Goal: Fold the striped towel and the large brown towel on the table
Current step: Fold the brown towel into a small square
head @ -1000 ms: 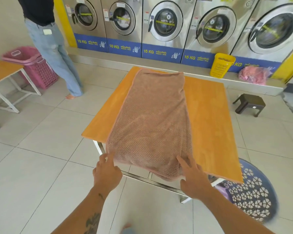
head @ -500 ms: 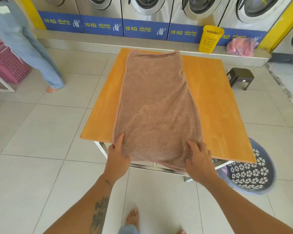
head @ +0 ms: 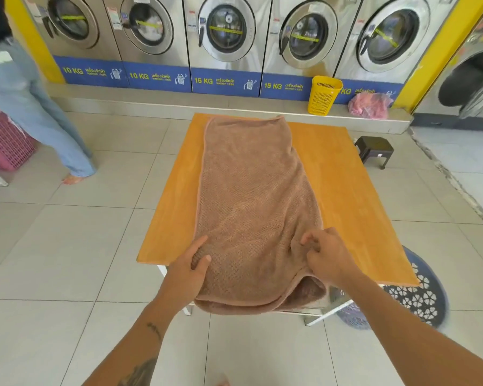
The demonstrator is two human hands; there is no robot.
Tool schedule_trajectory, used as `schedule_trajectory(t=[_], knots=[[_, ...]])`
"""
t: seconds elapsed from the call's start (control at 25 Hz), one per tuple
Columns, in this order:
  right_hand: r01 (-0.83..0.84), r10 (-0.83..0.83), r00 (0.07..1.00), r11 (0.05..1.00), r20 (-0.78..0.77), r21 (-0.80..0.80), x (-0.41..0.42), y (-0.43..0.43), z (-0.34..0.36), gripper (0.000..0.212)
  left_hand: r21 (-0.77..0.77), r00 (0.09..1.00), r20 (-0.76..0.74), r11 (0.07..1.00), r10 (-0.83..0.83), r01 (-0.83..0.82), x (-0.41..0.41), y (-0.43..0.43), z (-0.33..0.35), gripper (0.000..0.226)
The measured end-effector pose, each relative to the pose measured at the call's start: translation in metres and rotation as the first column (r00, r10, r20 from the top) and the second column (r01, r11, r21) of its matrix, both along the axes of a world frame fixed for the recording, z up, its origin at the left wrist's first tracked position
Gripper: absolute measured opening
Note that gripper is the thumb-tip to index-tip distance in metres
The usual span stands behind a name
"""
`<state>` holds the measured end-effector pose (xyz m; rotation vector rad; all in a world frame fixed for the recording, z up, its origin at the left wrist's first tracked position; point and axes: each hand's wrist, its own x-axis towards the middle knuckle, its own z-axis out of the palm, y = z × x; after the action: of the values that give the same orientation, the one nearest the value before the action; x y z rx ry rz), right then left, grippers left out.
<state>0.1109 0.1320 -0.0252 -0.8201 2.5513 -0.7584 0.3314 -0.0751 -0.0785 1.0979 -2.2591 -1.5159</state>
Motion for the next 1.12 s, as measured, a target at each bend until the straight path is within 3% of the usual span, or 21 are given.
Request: schedule_trajectory(t=[0.12,0.2,0.28,0.4,0.48,0.6,0.68,0.72,0.76,0.8,0.84,0.88,0.96,1.04,1.12], knots=[[0.152,-0.145,0.983,0.987,0.117,-0.059,-0.026,-0.019,0.037,0.028,0.327,0.999,-0.04,0.945,0.025,-0.01,-0.005,-0.029,0.04,0.028],[0.289,-0.261,0.937,0.953,0.231,-0.093,-0.044,-0.028,0.049,0.021,0.654,0.971,-0.188,0.757,0.146,0.013,-0.008,-0.043,0.062,0.033],[0.402,-0.325,0.861,0.906,0.391,-0.133,-0.061,-0.038,0.055,0.018,0.828,0.912,-0.295,0.553,0.286,0.095,-0.018,-0.058,0.073,0.036],[0.534,-0.342,0.711,0.832,0.614,-0.154,-0.09,-0.051,0.052,0.016,0.894,0.828,-0.333,0.43,0.452,0.126,-0.049,-0.076,0.076,0.038],[0.63,-0.285,0.582,0.751,0.762,-0.201,-0.113,-0.058,0.044,0.029,0.906,0.762,-0.316,0.417,0.565,0.067,-0.074,-0.082,0.073,0.044],[0.773,-0.118,0.381,0.584,0.917,-0.246,-0.151,-0.074,0.032,0.022,0.91,0.693,-0.285,0.415,0.662,-0.022,-0.117,-0.1,0.061,0.052],[0.763,-0.146,0.396,0.602,0.907,-0.236,-0.171,-0.086,0.026,0.014,0.827,0.744,-0.23,0.529,0.627,-0.191,-0.146,-0.108,0.053,0.057],[0.716,-0.199,0.464,0.658,0.863,-0.233,-0.178,-0.091,0.02,0.016,0.692,0.812,-0.188,0.661,0.552,-0.289,-0.157,-0.109,0.05,0.062],[0.63,-0.257,0.582,0.743,0.771,-0.227,-0.184,-0.094,0.01,0.024,0.456,0.895,-0.12,0.824,0.43,-0.335,-0.164,-0.107,0.045,0.065],[0.489,-0.267,0.739,0.845,0.618,-0.219,-0.189,-0.095,0.002,0.039,0.179,0.962,-0.028,0.948,0.273,-0.264,-0.169,-0.103,0.038,0.066],[0.274,-0.172,0.897,0.939,0.407,-0.206,-0.19,-0.094,-0.009,0.055,-0.063,0.989,0.087,0.992,0.116,-0.11,-0.17,-0.099,0.026,0.067],[0.043,-0.006,0.976,0.985,0.216,-0.168,-0.189,-0.092,-0.02,0.065,-0.228,0.976,0.216,0.973,0.017,0.033,-0.17,-0.094,0.011,0.066],[-0.269,0.268,0.962,0.963,0.045,0.016,-0.186,-0.091,-0.047,0.072,-0.364,0.903,0.429,0.918,0.012,0.16,-0.171,-0.088,-0.012,0.06],[-0.331,0.347,0.938,0.903,-0.01,0.273,-0.181,-0.092,-0.066,0.067,-0.344,0.821,0.57,0.918,0.036,0.198,-0.174,-0.083,-0.019,0.055],[-0.295,0.349,0.935,0.858,-0.057,0.421,-0.181,-0.097,-0.071,0.065,-0.339,0.789,0.614,0.909,0.019,0.242,-0.175,-0.084,-0.022,0.055]])
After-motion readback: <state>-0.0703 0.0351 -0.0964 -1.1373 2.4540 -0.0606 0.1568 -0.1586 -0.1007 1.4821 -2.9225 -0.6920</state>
